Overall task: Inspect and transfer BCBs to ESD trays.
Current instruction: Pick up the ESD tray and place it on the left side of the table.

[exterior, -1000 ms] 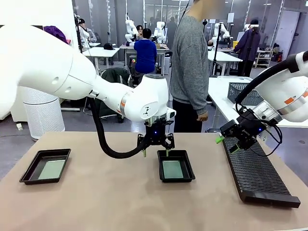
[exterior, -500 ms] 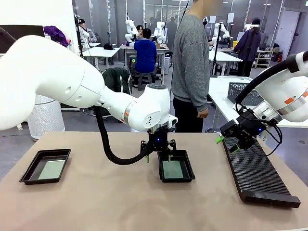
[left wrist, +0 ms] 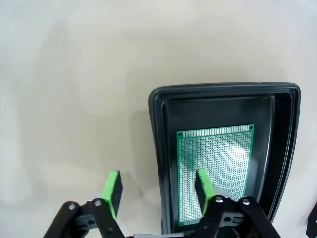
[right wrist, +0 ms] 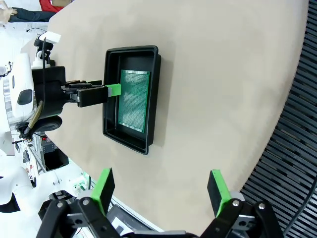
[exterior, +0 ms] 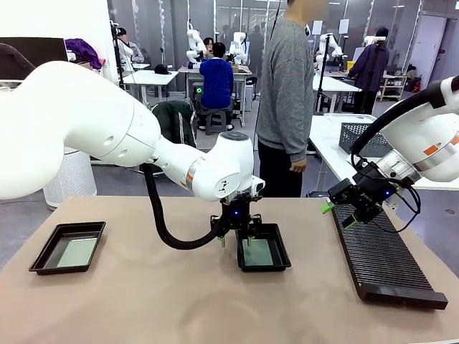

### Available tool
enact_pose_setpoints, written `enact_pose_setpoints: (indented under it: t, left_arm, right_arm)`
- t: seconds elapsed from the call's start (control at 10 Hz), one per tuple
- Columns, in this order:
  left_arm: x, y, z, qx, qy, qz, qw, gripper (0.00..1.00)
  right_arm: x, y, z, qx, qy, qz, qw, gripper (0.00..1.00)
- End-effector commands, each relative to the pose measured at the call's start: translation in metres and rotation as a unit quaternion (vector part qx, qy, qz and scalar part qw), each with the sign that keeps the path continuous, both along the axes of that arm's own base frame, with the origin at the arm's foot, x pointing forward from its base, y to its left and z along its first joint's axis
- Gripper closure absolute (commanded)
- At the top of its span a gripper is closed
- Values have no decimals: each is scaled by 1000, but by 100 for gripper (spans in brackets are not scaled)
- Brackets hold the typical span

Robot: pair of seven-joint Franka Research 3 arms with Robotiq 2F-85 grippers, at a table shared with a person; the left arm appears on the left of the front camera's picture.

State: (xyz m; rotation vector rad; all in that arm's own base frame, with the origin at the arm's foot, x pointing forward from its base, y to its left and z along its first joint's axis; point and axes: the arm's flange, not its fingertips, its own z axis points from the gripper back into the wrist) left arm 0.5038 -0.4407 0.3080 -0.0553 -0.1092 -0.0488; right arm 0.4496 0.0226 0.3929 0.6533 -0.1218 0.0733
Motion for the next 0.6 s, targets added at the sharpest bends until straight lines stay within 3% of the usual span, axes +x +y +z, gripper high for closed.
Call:
enact_pose_setpoints:
  t: [0.0, 0.5]
  left_arm:
    - [-3, -1, 3, 18, -19, 13, 1000, 47]
    - [-3, 3, 6, 17, -25, 15, 999, 97]
  right_arm:
    - [0, 1, 0, -2, 2, -6, 1000, 0]
    - [0, 1, 0, -2, 2, -6, 1000, 0]
